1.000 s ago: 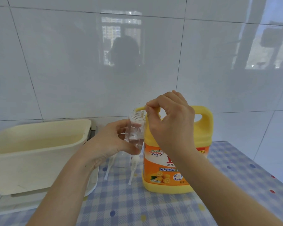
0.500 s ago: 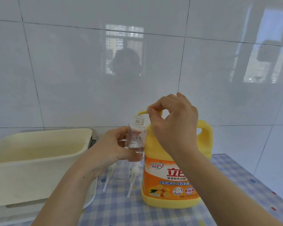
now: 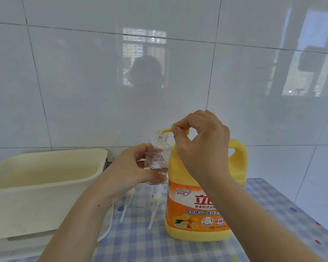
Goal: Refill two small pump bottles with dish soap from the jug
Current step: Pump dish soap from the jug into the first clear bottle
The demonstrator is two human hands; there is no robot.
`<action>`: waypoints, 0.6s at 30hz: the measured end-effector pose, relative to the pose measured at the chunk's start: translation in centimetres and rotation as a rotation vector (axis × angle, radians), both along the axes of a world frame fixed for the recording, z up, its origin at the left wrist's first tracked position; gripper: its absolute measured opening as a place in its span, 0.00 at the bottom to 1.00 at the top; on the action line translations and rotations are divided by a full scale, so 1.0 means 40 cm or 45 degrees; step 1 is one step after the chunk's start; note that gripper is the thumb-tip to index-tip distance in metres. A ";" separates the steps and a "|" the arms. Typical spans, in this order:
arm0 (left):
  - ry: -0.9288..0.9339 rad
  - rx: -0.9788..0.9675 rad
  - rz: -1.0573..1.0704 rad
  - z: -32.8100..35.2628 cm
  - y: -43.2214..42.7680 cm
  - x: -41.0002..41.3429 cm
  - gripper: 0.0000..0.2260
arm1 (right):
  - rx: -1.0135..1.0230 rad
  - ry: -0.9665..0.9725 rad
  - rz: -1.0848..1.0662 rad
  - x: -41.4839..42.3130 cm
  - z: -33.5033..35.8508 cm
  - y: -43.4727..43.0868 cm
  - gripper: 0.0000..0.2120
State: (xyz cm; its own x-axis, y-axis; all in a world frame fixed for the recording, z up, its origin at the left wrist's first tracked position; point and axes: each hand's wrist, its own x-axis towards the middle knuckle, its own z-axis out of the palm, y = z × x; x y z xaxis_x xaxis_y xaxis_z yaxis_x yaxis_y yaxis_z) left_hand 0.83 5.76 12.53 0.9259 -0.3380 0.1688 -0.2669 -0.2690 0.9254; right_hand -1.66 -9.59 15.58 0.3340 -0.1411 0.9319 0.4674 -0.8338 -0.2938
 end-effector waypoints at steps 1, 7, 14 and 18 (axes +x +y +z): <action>0.007 -0.005 0.000 0.000 -0.001 0.000 0.26 | 0.002 -0.001 0.002 0.000 -0.002 0.001 0.05; 0.012 -0.015 -0.028 -0.003 -0.004 0.004 0.26 | -0.002 -0.069 0.017 0.006 -0.022 -0.003 0.05; 0.006 0.043 -0.011 -0.013 -0.002 0.011 0.25 | -0.014 -0.115 0.018 0.008 -0.063 -0.002 0.03; 0.021 0.062 -0.002 -0.013 0.000 0.010 0.26 | -0.027 -0.115 0.005 0.012 -0.076 0.000 0.04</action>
State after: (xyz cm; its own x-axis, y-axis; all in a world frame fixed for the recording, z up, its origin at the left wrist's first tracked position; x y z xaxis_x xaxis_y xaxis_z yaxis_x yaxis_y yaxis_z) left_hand 1.24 5.75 12.01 0.9279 -0.3466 0.1370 -0.2523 -0.3135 0.9155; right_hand -1.18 -9.59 12.52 0.2492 -0.1199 0.9610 0.4943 -0.8376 -0.2326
